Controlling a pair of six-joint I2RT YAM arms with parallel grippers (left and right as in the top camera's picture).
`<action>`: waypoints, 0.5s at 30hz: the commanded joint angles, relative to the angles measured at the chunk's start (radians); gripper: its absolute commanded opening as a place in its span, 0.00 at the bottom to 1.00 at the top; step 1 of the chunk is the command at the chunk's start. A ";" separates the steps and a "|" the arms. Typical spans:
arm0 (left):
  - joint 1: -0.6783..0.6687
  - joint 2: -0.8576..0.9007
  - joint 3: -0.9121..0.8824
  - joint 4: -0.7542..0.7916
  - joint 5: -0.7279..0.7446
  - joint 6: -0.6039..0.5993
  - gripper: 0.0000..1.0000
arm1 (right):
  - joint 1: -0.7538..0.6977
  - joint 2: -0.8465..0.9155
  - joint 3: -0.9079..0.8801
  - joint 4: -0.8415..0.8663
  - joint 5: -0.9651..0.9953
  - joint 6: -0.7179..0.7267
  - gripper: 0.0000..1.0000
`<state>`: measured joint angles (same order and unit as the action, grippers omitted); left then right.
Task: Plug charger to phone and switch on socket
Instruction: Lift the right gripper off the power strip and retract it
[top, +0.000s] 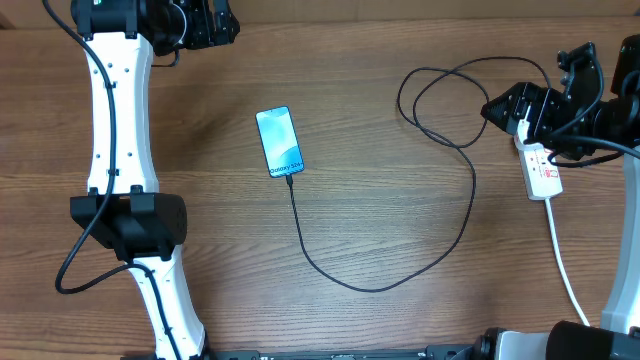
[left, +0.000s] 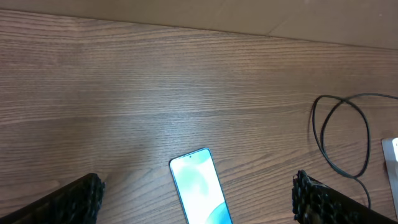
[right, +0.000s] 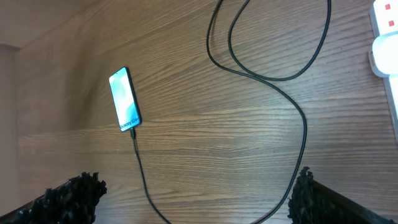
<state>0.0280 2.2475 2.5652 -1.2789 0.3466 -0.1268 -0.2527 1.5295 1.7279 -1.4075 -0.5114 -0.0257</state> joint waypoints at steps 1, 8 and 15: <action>-0.002 0.005 0.003 0.001 -0.007 0.011 1.00 | 0.003 -0.038 0.008 -0.006 -0.038 -0.091 1.00; -0.002 0.005 0.003 0.001 -0.007 0.011 0.99 | 0.025 -0.106 0.004 -0.010 -0.120 -0.219 1.00; -0.002 0.005 0.003 0.001 -0.007 0.011 1.00 | 0.205 -0.301 -0.156 0.365 0.077 -0.113 1.00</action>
<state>0.0280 2.2475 2.5652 -1.2785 0.3462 -0.1268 -0.1329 1.3262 1.6432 -1.1301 -0.5579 -0.2031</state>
